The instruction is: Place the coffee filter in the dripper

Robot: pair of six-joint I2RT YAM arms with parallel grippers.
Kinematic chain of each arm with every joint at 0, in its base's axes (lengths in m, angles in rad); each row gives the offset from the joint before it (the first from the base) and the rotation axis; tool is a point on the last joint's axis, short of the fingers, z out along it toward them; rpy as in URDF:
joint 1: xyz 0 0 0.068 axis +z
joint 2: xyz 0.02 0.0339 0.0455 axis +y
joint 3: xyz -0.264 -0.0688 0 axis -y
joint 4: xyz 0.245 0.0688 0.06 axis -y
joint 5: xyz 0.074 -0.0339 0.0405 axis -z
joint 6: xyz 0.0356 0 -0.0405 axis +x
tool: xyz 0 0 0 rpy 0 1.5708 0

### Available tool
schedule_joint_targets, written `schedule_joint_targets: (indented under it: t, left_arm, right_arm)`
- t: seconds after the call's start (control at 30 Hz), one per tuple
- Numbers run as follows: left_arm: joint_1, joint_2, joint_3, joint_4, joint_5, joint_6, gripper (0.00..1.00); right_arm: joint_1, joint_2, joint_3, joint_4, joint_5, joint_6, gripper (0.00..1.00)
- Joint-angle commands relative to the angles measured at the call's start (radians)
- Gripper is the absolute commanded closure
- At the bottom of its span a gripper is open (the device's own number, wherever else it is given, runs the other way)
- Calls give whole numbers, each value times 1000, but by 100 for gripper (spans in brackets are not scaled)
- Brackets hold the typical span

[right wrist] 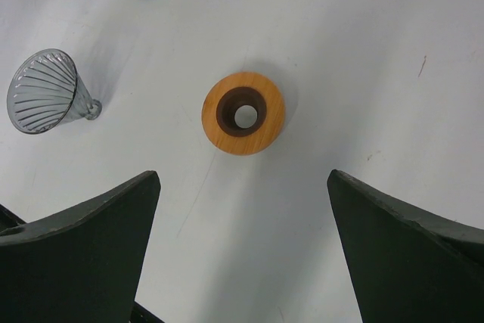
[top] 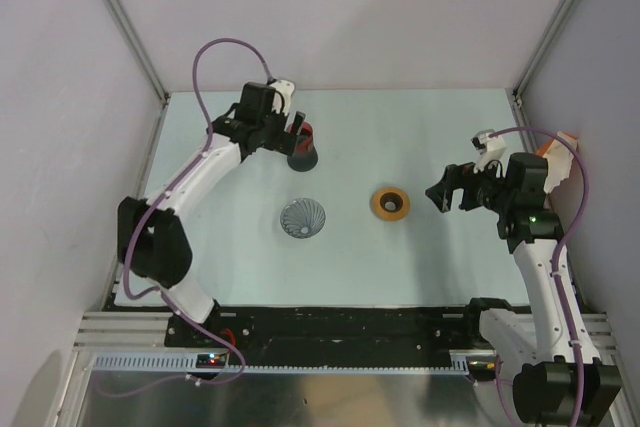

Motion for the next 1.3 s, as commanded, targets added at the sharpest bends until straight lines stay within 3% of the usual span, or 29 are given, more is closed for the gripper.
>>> schedule_joint_targets:
  t: [0.0, 0.63, 1.27]
  left_arm:
    - [-19, 79, 87, 34, -33, -25, 2]
    - [-43, 335, 263, 58, -9, -138, 2]
    - [-55, 448, 348, 59, -79, -165, 5]
  right_arm:
    - [5, 12, 3, 15, 8, 3, 0]
    - [8, 30, 3, 19, 31, 3, 0]
    - [6, 34, 3, 16, 40, 6, 0]
